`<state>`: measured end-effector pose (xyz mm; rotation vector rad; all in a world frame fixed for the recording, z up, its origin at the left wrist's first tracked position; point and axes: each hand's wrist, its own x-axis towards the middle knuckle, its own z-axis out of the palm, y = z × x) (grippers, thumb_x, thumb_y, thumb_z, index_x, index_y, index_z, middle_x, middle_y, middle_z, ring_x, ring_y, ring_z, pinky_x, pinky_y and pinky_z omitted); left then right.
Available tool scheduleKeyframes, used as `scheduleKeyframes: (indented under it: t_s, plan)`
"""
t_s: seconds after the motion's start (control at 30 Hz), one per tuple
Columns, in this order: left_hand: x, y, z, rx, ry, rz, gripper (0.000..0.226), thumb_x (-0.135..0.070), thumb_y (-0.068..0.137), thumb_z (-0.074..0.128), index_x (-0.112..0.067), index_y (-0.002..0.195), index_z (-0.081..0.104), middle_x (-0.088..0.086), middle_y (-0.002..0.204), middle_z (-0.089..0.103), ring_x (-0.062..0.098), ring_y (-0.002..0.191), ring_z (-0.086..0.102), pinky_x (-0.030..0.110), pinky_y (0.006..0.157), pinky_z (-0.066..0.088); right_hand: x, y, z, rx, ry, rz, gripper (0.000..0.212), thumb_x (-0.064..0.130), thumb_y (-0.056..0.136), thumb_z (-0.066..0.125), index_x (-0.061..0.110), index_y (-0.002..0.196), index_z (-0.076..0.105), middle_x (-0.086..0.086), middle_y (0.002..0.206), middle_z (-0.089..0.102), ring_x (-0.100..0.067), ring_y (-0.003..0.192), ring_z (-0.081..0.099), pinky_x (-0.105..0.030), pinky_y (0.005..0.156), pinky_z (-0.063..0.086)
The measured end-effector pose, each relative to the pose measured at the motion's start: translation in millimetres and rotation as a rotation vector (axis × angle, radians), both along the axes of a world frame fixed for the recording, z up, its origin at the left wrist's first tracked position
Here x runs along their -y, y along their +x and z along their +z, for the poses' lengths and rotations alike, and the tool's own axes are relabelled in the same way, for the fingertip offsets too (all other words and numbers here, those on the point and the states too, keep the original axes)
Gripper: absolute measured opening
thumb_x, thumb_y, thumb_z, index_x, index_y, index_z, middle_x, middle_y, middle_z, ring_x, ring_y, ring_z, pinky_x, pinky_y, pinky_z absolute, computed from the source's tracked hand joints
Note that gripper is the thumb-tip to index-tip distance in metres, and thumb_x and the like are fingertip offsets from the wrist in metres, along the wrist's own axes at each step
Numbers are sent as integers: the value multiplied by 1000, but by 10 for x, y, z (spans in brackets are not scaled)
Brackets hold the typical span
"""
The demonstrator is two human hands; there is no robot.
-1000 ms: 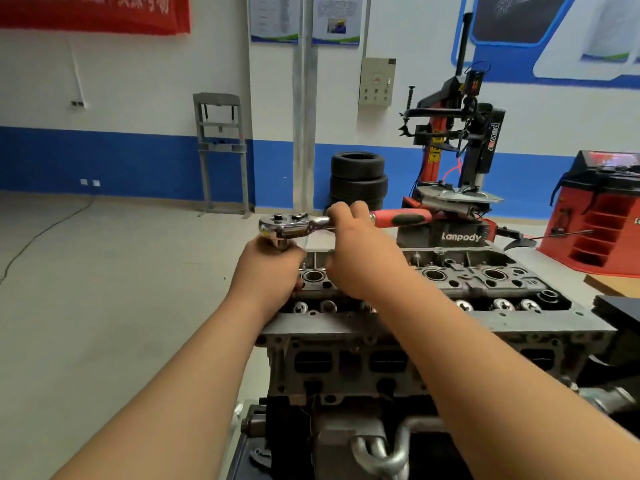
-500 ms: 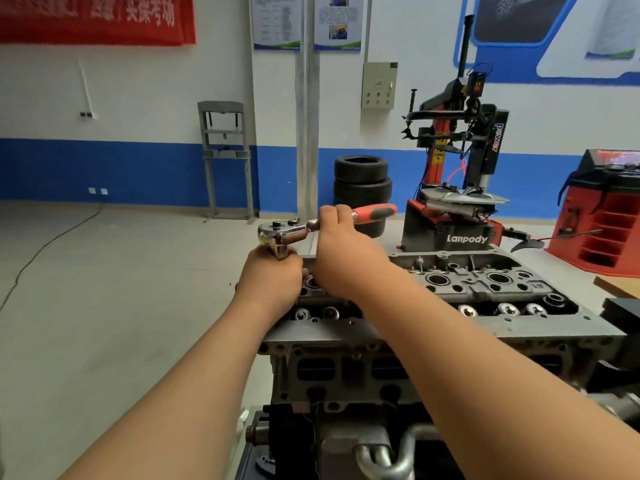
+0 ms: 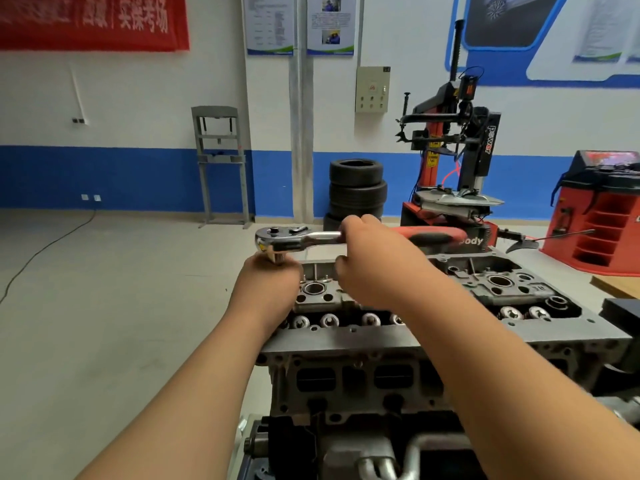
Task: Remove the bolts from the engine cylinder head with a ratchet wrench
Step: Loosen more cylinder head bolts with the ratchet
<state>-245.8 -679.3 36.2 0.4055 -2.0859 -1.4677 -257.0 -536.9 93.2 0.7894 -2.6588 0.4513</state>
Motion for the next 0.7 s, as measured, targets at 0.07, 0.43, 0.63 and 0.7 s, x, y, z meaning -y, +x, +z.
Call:
scheduleKeyframes:
  t_s: [0.07,0.43,0.63,0.7]
  plan:
    - [16,44,-14,-50,136,-101,27,-11,82,62,-23,58,65,1,56,58,16,52,53,31,56,40,217,-281,36,84,-6,59,37,21,91,55,14,124,41,-6,124,40,-24,95,51,-33,74,42]
    - [-49,43,80,69,-16,5,24,-13,84,47,-13,77,70,3,78,70,25,82,63,33,68,45,580,-364,92,216,94,40,55,10,87,59,9,134,31,-8,137,30,-29,111,51,-37,84,45]
    - [-95,23,74,-11,153,-23,30,-6,94,43,-9,69,59,5,73,68,-7,76,66,8,48,40,85,316,-7,12,266,-168,63,15,89,54,6,140,18,-16,133,29,-32,91,50,-32,47,34]
    - [-108,87,91,-124,271,37,34,-7,98,44,-18,66,51,4,82,65,-5,79,61,1,40,34,-36,632,-46,-73,302,-44,59,20,94,50,5,139,17,-17,122,31,-24,64,32,-30,40,29]
